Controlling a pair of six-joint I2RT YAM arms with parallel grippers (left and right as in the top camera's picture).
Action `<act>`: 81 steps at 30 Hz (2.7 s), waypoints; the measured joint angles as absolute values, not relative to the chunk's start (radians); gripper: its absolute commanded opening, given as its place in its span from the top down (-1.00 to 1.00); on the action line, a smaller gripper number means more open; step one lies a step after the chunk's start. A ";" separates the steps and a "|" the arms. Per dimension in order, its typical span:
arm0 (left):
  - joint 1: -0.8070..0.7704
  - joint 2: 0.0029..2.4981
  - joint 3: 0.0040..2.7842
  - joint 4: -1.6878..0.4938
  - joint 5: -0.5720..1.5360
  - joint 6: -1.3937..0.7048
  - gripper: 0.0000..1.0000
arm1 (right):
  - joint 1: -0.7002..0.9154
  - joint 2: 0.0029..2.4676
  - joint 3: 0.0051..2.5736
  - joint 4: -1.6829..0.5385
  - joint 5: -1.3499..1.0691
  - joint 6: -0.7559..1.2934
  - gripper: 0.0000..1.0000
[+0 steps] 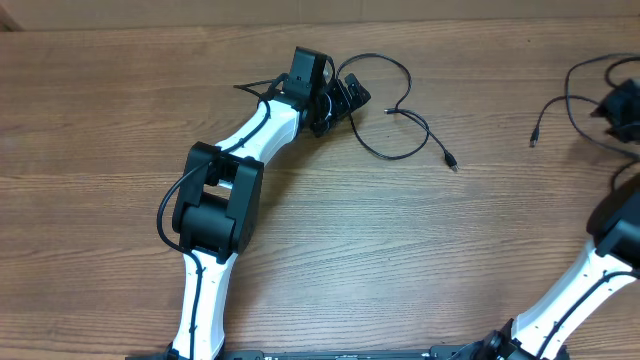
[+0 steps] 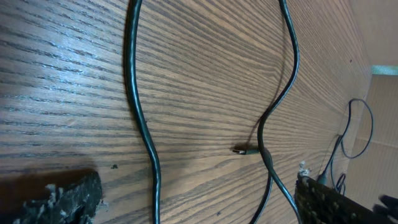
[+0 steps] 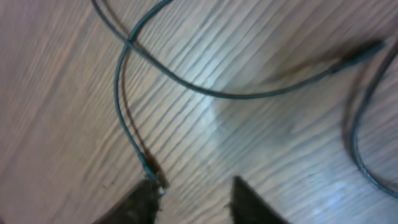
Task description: Untangle cables
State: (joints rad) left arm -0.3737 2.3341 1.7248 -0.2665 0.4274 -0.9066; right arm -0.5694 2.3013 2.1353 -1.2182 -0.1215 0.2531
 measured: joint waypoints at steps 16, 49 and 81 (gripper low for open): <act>-0.374 2.334 1.725 -0.266 0.427 -0.907 -0.99 | -0.548 2.301 1.810 -0.889 0.226 0.452 0.86; -0.374 2.334 1.725 -0.267 0.429 -0.907 -0.99 | -0.522 2.058 1.766 -0.741 -0.352 0.467 -0.38; -0.194 2.250 1.745 -0.451 0.517 -0.657 -1.00 | 0.110 2.054 1.773 -0.762 -0.203 0.205 -1.00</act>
State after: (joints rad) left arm -0.1940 2.2498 1.7451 -0.4511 0.5175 -0.6567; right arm 0.1104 2.0544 1.7725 -0.7620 -0.2028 0.2050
